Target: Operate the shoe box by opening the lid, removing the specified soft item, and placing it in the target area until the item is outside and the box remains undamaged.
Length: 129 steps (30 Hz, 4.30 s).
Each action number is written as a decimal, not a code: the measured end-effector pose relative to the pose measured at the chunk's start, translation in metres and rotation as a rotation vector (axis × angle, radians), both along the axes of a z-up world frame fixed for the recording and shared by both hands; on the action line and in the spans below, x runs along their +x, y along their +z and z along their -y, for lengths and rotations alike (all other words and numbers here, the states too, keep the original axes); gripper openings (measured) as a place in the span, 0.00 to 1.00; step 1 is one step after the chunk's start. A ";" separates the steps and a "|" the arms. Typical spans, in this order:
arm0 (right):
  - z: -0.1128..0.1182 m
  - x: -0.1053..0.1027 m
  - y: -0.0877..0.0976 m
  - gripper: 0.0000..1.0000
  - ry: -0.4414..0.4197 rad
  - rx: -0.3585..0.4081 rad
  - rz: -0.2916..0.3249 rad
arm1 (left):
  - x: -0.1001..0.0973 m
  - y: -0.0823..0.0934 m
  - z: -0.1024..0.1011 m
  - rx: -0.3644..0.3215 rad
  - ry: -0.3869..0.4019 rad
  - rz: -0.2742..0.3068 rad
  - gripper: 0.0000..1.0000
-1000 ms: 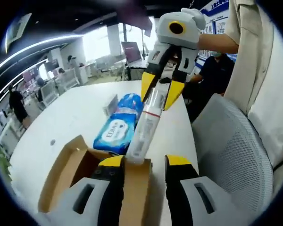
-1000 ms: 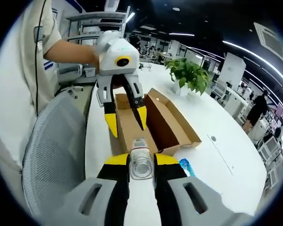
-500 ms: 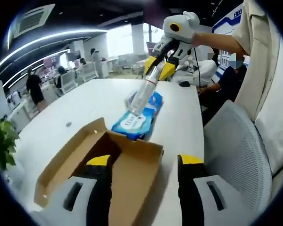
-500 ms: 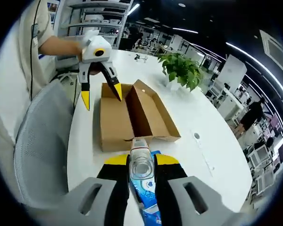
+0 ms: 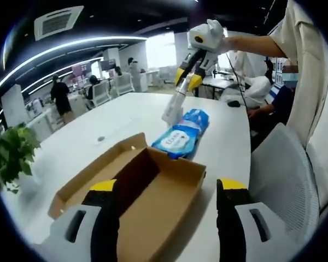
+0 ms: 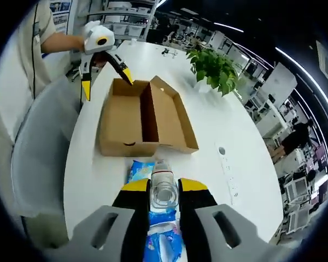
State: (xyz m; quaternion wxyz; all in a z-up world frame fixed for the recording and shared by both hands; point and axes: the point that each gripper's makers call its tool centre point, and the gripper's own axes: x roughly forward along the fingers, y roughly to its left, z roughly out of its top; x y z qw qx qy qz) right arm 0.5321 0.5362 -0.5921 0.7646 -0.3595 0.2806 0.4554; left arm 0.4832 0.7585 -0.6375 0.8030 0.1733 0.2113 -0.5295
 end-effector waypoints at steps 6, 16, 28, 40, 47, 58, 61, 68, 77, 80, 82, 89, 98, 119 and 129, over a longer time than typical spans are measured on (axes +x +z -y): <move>0.014 0.021 -0.006 0.16 0.005 -0.058 -0.026 | 0.001 0.003 -0.010 -0.018 0.058 0.009 0.81; 0.024 0.044 -0.027 0.16 0.005 -0.128 -0.104 | 0.001 0.000 -0.029 -0.015 0.124 0.004 0.89; 0.022 0.062 -0.069 0.17 0.032 -0.234 -0.208 | -0.002 0.001 -0.044 -0.033 0.165 -0.006 1.00; 0.026 0.082 -0.102 0.17 0.018 -0.308 -0.271 | 0.001 0.004 -0.061 -0.067 0.247 -0.013 1.00; 0.023 0.090 -0.115 0.17 0.022 -0.338 -0.296 | 0.001 -0.002 -0.071 -0.056 0.280 -0.026 1.00; 0.022 0.102 -0.119 0.17 0.032 -0.361 -0.305 | 0.000 -0.011 -0.083 -0.041 0.329 -0.052 1.00; 0.023 0.101 -0.119 0.18 0.055 -0.374 -0.305 | 0.002 -0.013 -0.087 -0.039 0.345 -0.060 0.99; 0.022 0.094 -0.121 0.17 0.070 -0.373 -0.340 | 0.003 -0.018 -0.094 -0.029 0.367 -0.073 0.98; 0.021 0.096 -0.122 0.18 0.080 -0.377 -0.341 | 0.005 -0.023 -0.101 -0.019 0.387 -0.079 0.97; 0.022 0.097 -0.122 0.21 0.085 -0.381 -0.329 | 0.008 -0.025 -0.105 -0.016 0.401 -0.083 0.95; 0.021 0.097 -0.122 0.25 0.082 -0.380 -0.327 | 0.009 -0.026 -0.108 -0.008 0.410 -0.082 0.93; 0.018 0.102 -0.119 0.26 0.084 -0.371 -0.298 | 0.013 -0.034 -0.121 0.015 0.455 -0.093 0.85; 0.016 0.099 -0.117 0.18 0.123 -0.373 -0.300 | 0.011 -0.037 -0.126 0.026 0.468 -0.101 0.82; 0.013 0.099 -0.117 0.18 0.158 -0.381 -0.289 | 0.015 -0.044 -0.137 0.025 0.528 -0.126 0.72; 0.013 0.101 -0.118 0.18 0.067 -0.364 -0.316 | 0.016 -0.046 -0.141 0.034 0.545 -0.132 0.68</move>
